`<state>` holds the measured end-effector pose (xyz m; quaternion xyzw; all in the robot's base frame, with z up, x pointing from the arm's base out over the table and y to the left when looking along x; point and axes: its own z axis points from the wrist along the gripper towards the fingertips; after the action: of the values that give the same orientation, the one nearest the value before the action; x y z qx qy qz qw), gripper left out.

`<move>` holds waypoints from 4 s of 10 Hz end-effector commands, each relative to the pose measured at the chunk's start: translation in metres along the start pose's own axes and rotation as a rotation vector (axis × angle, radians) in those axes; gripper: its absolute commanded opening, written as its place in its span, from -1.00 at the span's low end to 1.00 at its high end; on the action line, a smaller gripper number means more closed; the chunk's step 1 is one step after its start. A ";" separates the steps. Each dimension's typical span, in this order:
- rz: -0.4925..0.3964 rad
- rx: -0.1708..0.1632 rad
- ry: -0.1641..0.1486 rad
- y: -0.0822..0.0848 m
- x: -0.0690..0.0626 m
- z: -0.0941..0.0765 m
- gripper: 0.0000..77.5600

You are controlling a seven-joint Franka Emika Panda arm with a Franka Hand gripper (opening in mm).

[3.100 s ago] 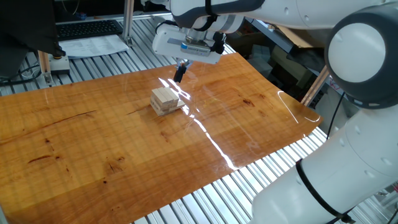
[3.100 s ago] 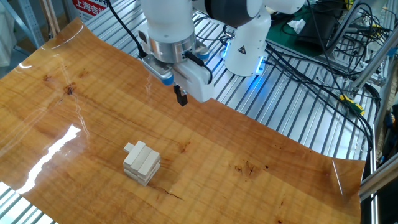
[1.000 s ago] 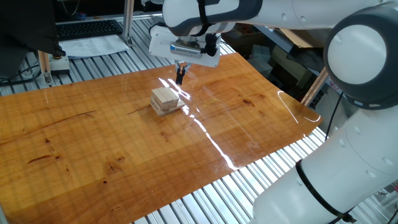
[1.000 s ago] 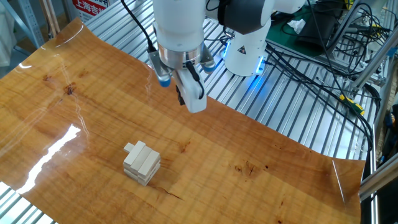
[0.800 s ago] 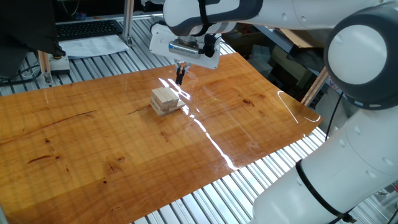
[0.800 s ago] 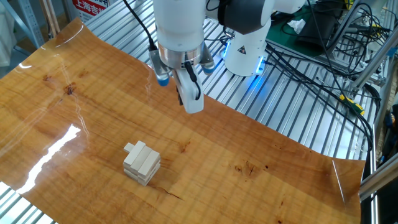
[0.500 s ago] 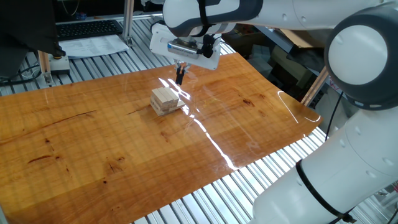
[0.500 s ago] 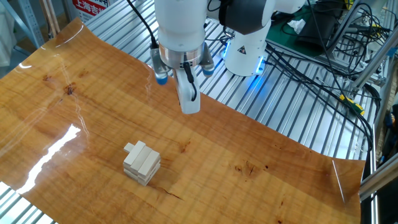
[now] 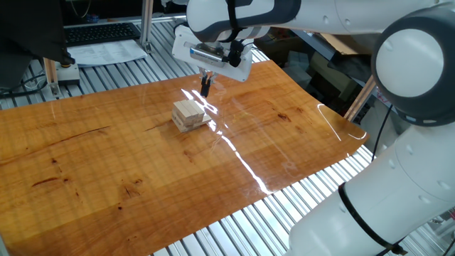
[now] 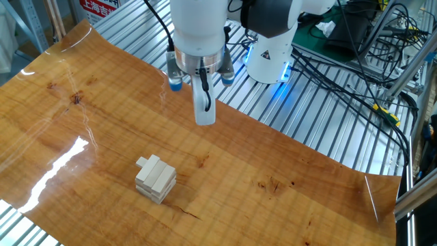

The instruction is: Play Jenga

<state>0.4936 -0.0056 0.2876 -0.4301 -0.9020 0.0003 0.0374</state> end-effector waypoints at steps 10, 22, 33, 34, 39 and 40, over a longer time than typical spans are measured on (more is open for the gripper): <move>0.104 -0.037 -0.038 0.002 0.000 0.003 -1.00; -0.135 -0.108 0.056 0.002 0.000 0.003 -1.00; -0.007 -0.083 0.015 0.052 -0.053 0.032 -1.00; 0.036 -0.081 0.011 0.052 -0.061 0.038 -1.00; 0.169 -0.063 -0.031 0.054 -0.093 0.052 -1.00; 0.204 -0.059 -0.036 0.057 -0.101 0.056 -1.00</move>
<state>0.5862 -0.0375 0.2299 -0.4974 -0.8672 -0.0214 0.0118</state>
